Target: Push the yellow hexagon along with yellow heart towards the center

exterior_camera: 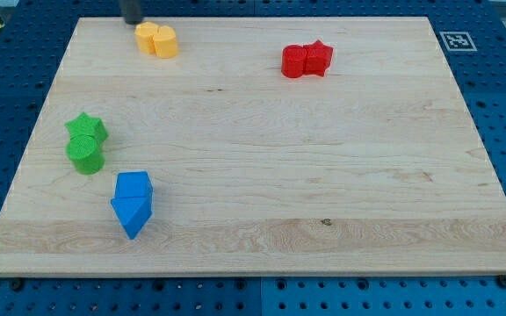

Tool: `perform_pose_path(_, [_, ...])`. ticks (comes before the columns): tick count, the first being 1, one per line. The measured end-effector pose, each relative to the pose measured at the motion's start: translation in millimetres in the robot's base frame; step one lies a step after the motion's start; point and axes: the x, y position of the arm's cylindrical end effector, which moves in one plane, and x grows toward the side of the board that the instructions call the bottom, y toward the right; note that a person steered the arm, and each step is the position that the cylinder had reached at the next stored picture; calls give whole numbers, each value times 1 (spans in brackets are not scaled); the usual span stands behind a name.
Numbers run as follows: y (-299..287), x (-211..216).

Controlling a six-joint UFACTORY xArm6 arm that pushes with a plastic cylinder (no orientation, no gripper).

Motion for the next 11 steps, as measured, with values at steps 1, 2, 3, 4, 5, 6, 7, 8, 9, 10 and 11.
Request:
perform_pose_path(1, [-17, 0])
perform_pose_path(2, [-17, 0])
perform_pose_path(3, [-17, 7])
perform_pose_path(4, [-14, 19])
perform_pose_path(5, [1, 29])
perform_pose_path(6, [16, 38])
perform_pose_path(7, [26, 48])
perform_pose_path(8, [45, 60])
perform_pose_path(9, [68, 70])
perform_pose_path(10, [67, 72])
perform_pose_path(11, [32, 61])
